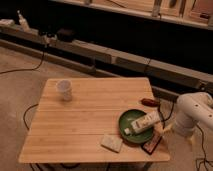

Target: Place the eraser in the ceramic cup

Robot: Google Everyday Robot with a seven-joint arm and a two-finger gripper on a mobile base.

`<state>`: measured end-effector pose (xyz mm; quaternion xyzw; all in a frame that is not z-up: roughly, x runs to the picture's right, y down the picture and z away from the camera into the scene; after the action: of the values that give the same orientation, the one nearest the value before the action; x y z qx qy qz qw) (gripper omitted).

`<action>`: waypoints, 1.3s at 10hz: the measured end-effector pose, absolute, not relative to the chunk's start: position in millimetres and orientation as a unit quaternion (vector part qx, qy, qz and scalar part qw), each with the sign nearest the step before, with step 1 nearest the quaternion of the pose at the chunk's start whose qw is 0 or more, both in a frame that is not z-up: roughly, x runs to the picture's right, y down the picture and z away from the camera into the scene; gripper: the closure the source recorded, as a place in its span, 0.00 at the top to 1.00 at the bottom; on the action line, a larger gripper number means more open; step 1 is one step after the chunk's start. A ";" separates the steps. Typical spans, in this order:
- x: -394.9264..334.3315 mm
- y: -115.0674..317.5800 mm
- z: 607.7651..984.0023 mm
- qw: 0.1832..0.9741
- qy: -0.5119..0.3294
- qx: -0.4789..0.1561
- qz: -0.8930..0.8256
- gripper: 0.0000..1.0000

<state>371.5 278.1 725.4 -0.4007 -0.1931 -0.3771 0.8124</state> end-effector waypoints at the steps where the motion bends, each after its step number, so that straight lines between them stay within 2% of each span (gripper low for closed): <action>1: 372.9 278.1 727.1 0.813 -0.191 -0.398 -0.379 0.80; 13: 338.8 271.7 760.3 0.812 -0.193 -0.375 -0.403 0.80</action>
<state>338.8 271.7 760.3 -0.3748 -0.1934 -0.4031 0.8122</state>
